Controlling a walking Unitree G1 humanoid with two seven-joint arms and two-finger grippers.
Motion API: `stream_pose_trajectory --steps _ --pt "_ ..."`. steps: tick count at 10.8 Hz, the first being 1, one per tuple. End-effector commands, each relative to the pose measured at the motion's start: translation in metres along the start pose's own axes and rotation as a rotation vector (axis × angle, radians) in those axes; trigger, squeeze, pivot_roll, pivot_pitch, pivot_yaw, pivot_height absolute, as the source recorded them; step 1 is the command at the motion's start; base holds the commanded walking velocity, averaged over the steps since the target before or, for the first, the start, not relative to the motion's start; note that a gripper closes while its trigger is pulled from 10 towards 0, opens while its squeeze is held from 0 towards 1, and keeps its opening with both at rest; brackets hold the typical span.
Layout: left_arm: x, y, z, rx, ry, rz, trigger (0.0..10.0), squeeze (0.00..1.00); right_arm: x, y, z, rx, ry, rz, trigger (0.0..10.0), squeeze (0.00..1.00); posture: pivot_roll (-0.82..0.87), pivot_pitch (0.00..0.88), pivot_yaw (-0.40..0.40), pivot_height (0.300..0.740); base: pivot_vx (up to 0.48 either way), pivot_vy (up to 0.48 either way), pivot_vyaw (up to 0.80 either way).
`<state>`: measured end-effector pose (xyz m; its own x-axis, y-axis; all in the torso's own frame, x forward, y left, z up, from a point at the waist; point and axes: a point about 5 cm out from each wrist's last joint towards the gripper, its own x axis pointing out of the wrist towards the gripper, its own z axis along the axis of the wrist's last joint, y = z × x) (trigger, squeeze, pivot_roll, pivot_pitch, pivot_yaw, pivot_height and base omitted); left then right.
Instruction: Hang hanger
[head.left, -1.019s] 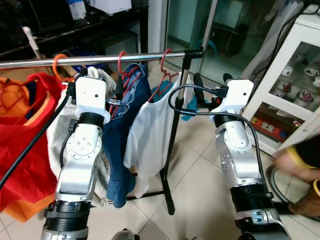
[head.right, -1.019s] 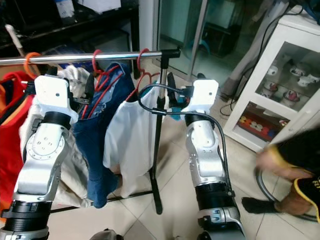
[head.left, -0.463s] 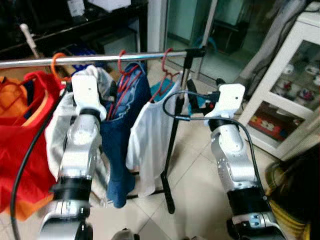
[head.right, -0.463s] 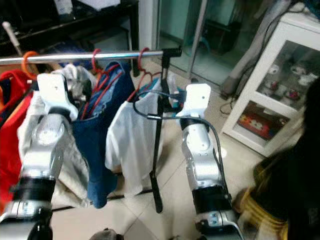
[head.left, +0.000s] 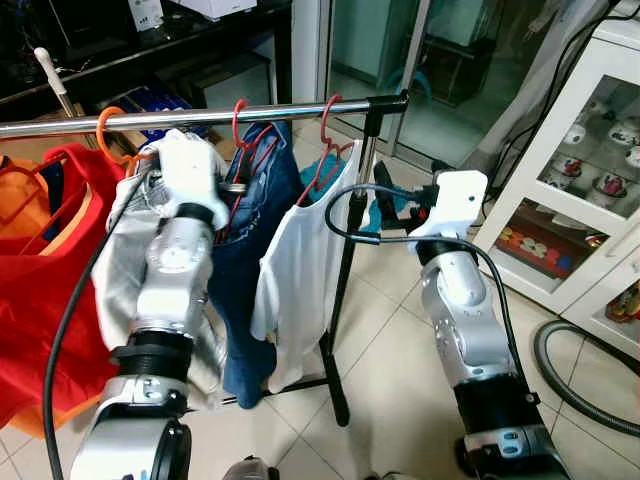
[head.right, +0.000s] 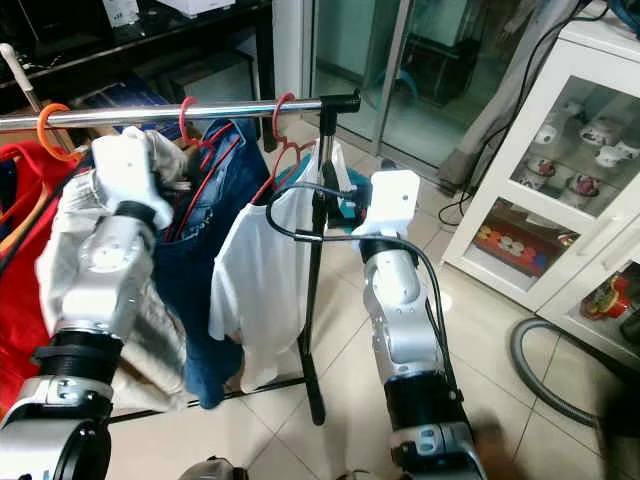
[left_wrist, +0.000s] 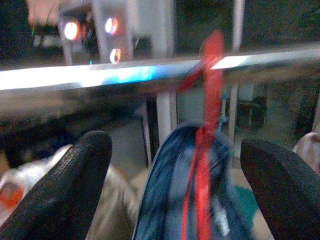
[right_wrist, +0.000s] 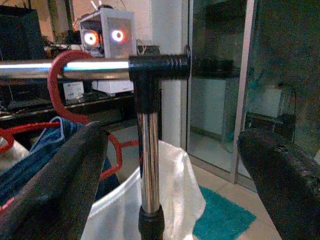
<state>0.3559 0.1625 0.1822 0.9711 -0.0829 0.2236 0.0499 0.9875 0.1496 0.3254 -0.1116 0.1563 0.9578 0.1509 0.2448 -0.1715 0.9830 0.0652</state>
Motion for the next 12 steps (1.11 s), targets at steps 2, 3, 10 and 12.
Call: stream_pose_trajectory --steps 2,3,10,12 --pt "-0.003 -0.013 0.001 0.014 -0.022 -0.041 10.0 0.0 -0.002 -0.003 0.002 -0.003 -0.004 -0.013 10.0 0.0 0.06 0.018 0.031 0.74 0.0 0.0 0.0" --pt "-0.002 -0.01 -0.015 -0.042 0.055 -0.001 10.0 0.0 -0.003 0.0 0.0 0.013 0.012 0.015 10.0 0.0 0.06 0.017 0.029 0.74 0.0 0.0 0.0" --pt "0.014 0.006 -0.025 -0.121 0.139 0.061 10.0 0.0 -0.016 0.009 -0.005 0.045 0.094 0.216 10.0 0.0 0.04 0.026 0.03 0.74 0.0 0.0 0.0" --pt "0.015 0.002 -0.031 -0.169 0.181 0.05 10.0 0.0 -0.017 0.011 -0.005 0.048 0.099 0.221 10.0 0.0 0.04 0.03 0.032 0.74 0.0 0.0 0.0"
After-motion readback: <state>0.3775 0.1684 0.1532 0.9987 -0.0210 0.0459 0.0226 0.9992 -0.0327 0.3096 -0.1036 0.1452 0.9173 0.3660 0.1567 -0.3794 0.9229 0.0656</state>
